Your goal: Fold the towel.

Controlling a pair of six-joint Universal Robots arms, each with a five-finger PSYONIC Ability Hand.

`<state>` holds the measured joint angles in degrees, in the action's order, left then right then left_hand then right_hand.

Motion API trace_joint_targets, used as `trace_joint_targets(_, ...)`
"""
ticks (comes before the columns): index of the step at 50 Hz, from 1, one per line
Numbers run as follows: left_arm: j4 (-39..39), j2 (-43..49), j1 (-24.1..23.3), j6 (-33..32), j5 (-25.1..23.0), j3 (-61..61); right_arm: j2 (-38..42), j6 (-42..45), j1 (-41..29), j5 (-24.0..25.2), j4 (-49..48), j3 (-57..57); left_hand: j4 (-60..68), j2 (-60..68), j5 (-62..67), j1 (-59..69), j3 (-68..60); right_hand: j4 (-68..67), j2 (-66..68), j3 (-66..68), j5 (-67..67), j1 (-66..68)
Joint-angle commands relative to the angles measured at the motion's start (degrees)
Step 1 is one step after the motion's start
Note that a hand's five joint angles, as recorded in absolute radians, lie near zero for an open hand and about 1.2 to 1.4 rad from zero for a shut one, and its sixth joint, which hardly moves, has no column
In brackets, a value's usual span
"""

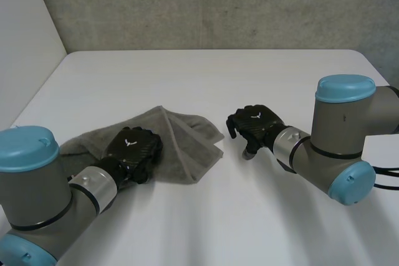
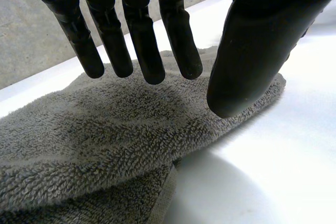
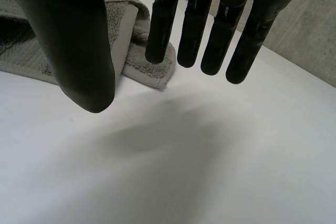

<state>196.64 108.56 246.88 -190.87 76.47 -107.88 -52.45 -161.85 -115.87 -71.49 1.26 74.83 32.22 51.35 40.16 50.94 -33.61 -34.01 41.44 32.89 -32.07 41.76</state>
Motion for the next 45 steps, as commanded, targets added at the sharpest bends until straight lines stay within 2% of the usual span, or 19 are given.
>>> trace_joint_targets(1,-1.17,-4.05,1.06,-1.78,-0.62,-3.39,-5.47,0.05,1.27,-0.75,-0.82,3.22,30.81,11.68,12.88,12.09,-29.43,-16.3,8.87,17.42,-8.24,8.55)
trace_joint_targets(18,-3.28,-8.98,2.29,-1.96,-0.62,-3.3,-5.65,-0.04,0.65,-1.28,-0.56,2.69,29.81,10.67,11.87,11.08,-28.42,-16.61,9.18,17.74,-8.56,8.86)
trace_joint_targets(20,-3.28,-9.24,3.08,-1.96,-0.62,-3.39,-5.65,-0.04,0.39,-1.28,-0.56,2.78,20.78,1.65,2.85,2.06,-19.4,-15.26,7.83,16.39,-7.21,7.52)
trace_joint_targets(21,-3.28,-9.24,3.09,-1.96,-0.62,-3.39,-5.65,-0.48,0.13,-1.28,-0.56,2.86,20.72,1.59,2.78,2.0,-19.34,-10.77,3.34,11.89,-2.71,3.02)
trace_joint_targets(22,-3.28,-9.24,3.61,-1.96,-0.62,-3.48,-5.73,-1.35,0.04,-1.28,-0.47,2.86,12.56,-6.57,-5.38,-6.16,-11.17,-0.56,-6.87,1.69,7.49,-7.18)
trace_joint_targets(23,-3.19,-9.24,4.14,-2.05,-0.71,-3.56,-5.74,-1.36,0.03,-1.28,-0.47,2.86,9.82,-9.32,-8.12,-8.91,-8.43,-0.46,-6.97,1.59,7.59,-7.28)
trace_joint_targets(24,-3.19,-9.24,4.92,-2.05,-0.79,-3.83,-5.91,-2.06,-0.14,-1.28,-0.38,2.78,8.96,-10.18,-8.98,-9.77,-7.57,8.86,-16.29,-7.74,16.92,-16.61)
trace_joint_targets(25,-3.19,-9.24,4.93,-2.05,-0.8,-3.83,-5.91,-2.06,-0.14,-1.28,-0.38,2.78,8.95,-10.19,-8.99,-9.78,-7.56,8.96,-16.39,-7.83,17.01,-16.7)
trace_joint_targets(26,-3.11,-9.24,5.98,-2.13,-0.8,-4.09,-6.17,-3.46,-1.53,-1.11,-0.38,2.6,7.45,-11.69,-10.49,-11.27,-6.06,15.29,-22.72,-14.16,23.34,-23.03)
trace_joint_targets(30,-3.11,-9.15,8.89,-3.45,-0.88,-4.36,-6.61,-5.67,-5.06,-0.75,-0.56,2.34,5.58,-13.55,-12.35,-13.14,-4.2,17.03,-24.46,-15.91,25.09,-24.78)
trace_joint_targets(32,-3.11,-8.71,11.51,-6.51,-0.88,-4.7,-6.09,-7.5,-7.6,-1.02,-0.82,1.81,1.74,-17.39,-16.19,-16.98,-0.36,17.37,-24.8,-16.24,25.42,-25.11)
trace_joint_targets(36,-3.02,-8.45,13.54,-9.78,-0.97,-5.5,-4.59,-9.18,-10.25,-1.11,-0.91,0.76,-3.33,-22.47,-21.27,-22.06,4.72,17.37,-24.8,-16.24,25.42,-25.11)
trace_joint_targets(38,-2.93,-8.19,15.55,-12.76,-0.97,-6.02,-2.41,-10.93,-12.44,-1.28,-0.91,-0.99,-14.37,-33.5,-32.31,-33.09,15.76,17.03,-24.46,-15.91,25.09,-24.78)
trace_joint_targets(40,-2.93,-7.92,16.7,-13.73,-0.97,-6.11,-1.26,-11.9,-13.05,-1.37,-0.91,-2.05,-18.6,-37.73,-36.54,-37.32,19.98,17.03,-24.46,-15.91,25.09,-24.78)
trace_joint_targets(45,-2.84,-7.13,19.78,-15.05,-1.06,-6.11,2.43,-12.96,-14.46,-1.63,-1.0,-4.51,-19.48,-38.62,-37.42,-38.2,20.87,15.36,-22.79,-14.23,23.41,-23.1)
